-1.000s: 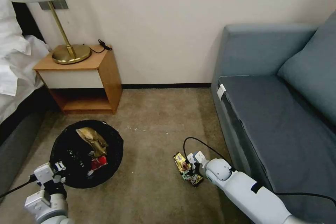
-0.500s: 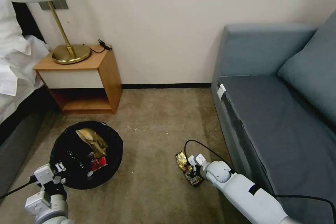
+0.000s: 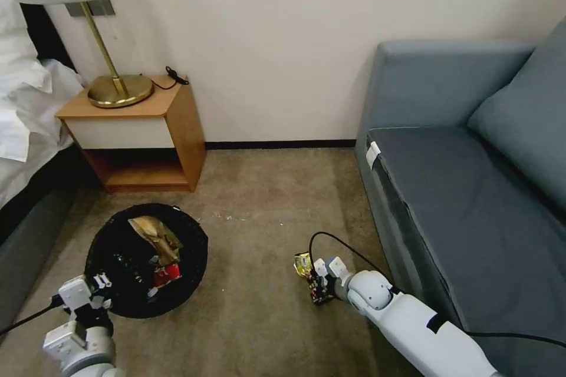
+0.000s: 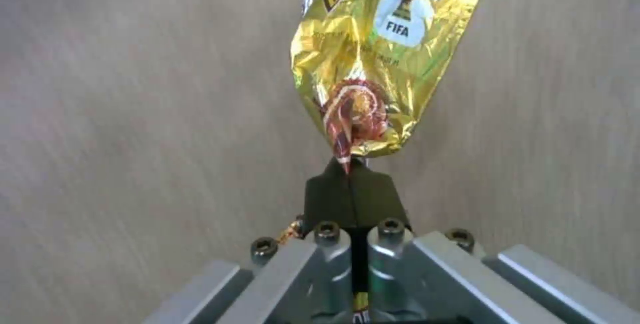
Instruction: Pick up the trash bin, then pick up the garbage on the floor and place it into the trash bin.
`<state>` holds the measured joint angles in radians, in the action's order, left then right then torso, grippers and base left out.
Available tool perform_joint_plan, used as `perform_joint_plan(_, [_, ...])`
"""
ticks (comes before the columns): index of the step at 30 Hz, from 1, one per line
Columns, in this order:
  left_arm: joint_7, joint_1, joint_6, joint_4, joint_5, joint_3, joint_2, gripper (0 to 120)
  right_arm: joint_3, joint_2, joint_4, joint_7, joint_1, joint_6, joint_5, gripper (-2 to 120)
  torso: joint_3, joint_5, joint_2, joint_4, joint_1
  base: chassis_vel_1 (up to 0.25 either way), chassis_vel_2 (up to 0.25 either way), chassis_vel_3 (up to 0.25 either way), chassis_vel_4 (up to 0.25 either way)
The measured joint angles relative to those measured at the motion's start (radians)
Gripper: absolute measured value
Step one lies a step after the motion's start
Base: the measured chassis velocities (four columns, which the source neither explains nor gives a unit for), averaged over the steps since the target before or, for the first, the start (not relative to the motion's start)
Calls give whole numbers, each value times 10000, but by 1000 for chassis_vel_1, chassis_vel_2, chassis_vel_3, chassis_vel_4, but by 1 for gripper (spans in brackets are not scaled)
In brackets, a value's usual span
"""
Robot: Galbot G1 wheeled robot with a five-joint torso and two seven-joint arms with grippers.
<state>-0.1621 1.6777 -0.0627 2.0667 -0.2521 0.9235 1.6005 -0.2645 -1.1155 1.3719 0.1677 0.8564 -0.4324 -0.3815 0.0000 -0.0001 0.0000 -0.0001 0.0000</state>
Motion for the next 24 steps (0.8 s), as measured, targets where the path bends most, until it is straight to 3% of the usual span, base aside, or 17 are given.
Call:
perform_joint_plan(2, [-1, -5, 0, -10, -3, -1, -9, 4, 2, -33, 146, -11, -28, 525, -208, 0, 0, 1, 0, 0, 0, 0, 0, 0, 0])
perform_joint_plan(5, [-2, 1, 0, -46, -7, -38, -34, 4, -146, -165, 567, -170, -425, 2256, -745, 0, 0, 0, 0, -1, 0, 0, 0, 0, 0])
perform_joint_plan(6, [-2, 1, 0, -46, -7, -38, -34, 4, -146, -165, 567, -170, -425, 2256, -745, 0, 0, 0, 0, -1, 0, 0, 0, 0, 0])
perform_joint_plan(10, [14, 67, -2, -72, 26, -152, -17, 4, -937, -174, 1162, -114, -1479, 3947, -1678, 0, 0, 0, 0, 2, 0, 0, 0, 0, 0])
perform_joint_plan(11, [14, 67, -2, -72, 26, -152, -17, 4, -937, -174, 1162, -114, -1479, 3947, -1678, 0, 0, 0, 0, 2, 0, 0, 0, 0, 0])
perform_joint_plan(15, [52, 72, -39, -63, -7, -172, -14, 4, -2077, -253, 1468, 801, -2386, 5460, -2368, 0, 0, -1, 0, 1, 0, 0, 0, 0, 0])
perform_joint_plan(17, [63, 82, -51, -43, -35, -176, -8, 4, -2346, -312, 1477, 993, -2533, 5698, -2444, 0, 0, -2, 0, 1, 0, 0, 0, 0, 0])
perform_joint_plan(21, [106, 129, -68, 13, -28, -227, 55, 4, -3489, -812, 1098, 1432, -3062, 6634, -2497, 0, 0, 1, 0, 2, 0, 0, 0, 0, 0])
perform_joint_plan(24, [127, 191, -69, 60, 60, -268, 71, 4, -4447, -1621, 176, 1409, -3482, 7610, -2399, 0, 0, -1, 0, 1, 0, 0, 0, 0, 0])
